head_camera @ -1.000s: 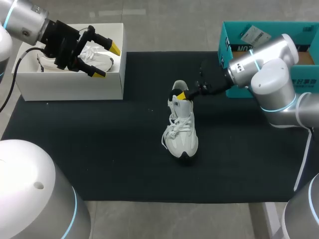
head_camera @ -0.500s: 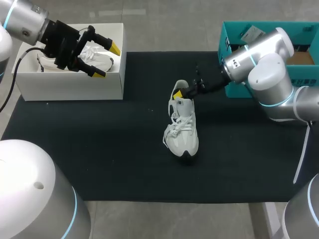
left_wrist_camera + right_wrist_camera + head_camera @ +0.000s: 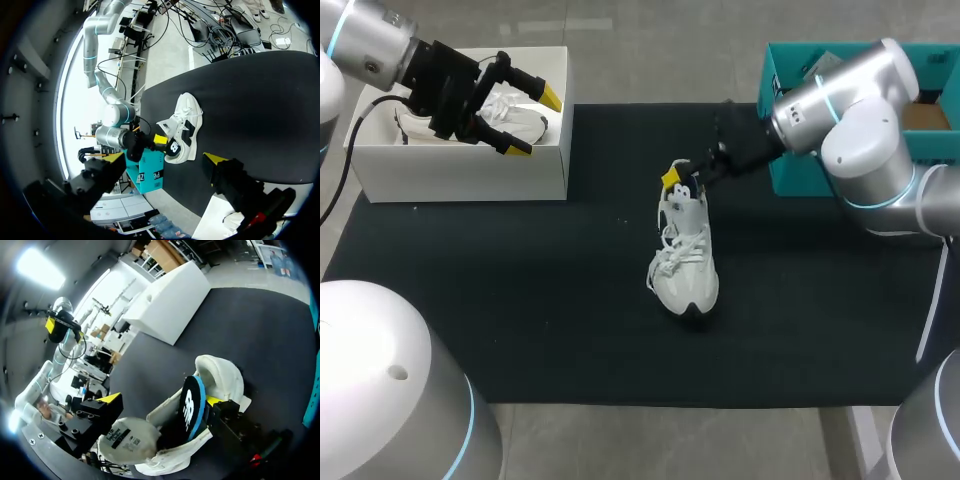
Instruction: Take the shoe out of the shoebox, open the shoe tongue, remove and reinsert the insole, then place the shoe into the shoebox
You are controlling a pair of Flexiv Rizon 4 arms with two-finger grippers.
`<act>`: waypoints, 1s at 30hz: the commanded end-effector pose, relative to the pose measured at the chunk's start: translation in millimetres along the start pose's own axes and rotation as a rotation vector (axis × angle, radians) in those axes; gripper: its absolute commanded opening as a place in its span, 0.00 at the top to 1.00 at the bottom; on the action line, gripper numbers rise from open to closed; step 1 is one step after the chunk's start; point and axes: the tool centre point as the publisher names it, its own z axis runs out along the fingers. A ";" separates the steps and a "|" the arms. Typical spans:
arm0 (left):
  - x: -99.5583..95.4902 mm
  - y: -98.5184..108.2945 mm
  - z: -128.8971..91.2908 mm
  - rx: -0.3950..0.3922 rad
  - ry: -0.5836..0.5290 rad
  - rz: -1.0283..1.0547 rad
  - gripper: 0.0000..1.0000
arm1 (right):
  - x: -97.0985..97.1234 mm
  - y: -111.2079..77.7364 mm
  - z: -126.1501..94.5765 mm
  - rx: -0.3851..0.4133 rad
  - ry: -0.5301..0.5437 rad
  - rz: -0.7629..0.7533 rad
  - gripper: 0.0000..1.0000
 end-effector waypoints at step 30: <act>-0.1 0.3 -0.2 0.001 0.002 0.000 0.00 | 9.7 8.7 -16.9 0.013 -0.080 0.011 0.00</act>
